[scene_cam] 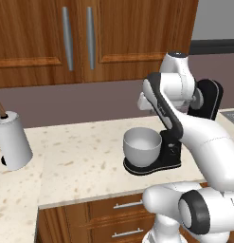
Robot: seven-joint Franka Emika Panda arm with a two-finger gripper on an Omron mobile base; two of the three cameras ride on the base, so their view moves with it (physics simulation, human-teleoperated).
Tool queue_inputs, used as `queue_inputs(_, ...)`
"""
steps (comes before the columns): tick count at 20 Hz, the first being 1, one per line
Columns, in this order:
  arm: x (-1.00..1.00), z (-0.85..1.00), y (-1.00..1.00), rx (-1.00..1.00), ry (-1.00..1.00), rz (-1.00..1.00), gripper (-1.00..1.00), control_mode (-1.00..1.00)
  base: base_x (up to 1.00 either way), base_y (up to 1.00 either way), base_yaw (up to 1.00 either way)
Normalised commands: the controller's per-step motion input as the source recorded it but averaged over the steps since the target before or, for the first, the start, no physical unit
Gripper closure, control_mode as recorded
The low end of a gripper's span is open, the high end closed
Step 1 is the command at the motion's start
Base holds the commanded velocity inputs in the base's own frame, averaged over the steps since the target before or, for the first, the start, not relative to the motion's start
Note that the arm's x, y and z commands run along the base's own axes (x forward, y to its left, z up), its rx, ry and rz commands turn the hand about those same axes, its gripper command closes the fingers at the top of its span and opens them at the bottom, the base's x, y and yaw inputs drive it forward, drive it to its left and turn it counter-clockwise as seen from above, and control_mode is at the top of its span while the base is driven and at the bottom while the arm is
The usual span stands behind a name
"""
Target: Close the stand mixer head.
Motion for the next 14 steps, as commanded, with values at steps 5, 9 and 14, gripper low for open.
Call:
queue_inputs(5, -0.26, 0.00, -0.19, 0.00, -0.04, -0.01, -1.00, -1.00, 0.00, 0.00, 0.00)
queue_inputs(9, -0.85, 0.02, -0.64, 0.05, -0.14, 0.03, -1.00, -1.00, 0.00, 0.00, 0.00)
queue_inputs(14, -0.87, 0.11, -0.69, 0.11, -0.15, 0.06, -1.00, -1.00, 0.00, 0.00, 0.00)
